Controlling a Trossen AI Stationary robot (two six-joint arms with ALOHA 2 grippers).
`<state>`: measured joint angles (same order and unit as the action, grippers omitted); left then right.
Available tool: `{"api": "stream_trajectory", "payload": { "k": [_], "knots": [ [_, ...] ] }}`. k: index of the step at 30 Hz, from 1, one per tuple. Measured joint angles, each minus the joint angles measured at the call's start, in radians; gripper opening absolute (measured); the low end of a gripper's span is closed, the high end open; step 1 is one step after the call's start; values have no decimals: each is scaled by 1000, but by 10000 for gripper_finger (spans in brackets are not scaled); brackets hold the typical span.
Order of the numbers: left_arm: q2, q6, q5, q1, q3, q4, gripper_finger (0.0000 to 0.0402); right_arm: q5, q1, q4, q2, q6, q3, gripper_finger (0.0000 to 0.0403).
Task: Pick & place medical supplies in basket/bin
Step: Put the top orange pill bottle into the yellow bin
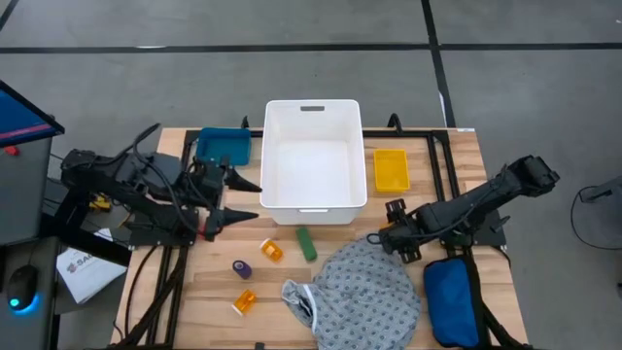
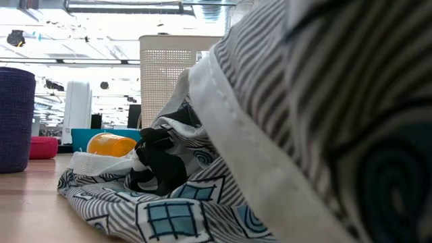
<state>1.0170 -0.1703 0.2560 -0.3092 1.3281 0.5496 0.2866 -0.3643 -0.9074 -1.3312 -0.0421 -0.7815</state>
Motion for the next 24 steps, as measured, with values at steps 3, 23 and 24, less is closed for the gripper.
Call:
{"api": "stream_trajectory", "payload": {
  "k": [3, 23, 24],
  "knots": [
    [-8, 0, -1, 0, 0, -17, 274, -11, 18, 5, 0, 17, 23, 260],
    [-22, -22, -24, -6, 0, -18, 274, -58, 92, 188, -182, 192, 60, 260],
    [-22, -24, -25, -6, 0, -18, 274, -58, 92, 200, -193, 192, 60, 260]
  ]
}}
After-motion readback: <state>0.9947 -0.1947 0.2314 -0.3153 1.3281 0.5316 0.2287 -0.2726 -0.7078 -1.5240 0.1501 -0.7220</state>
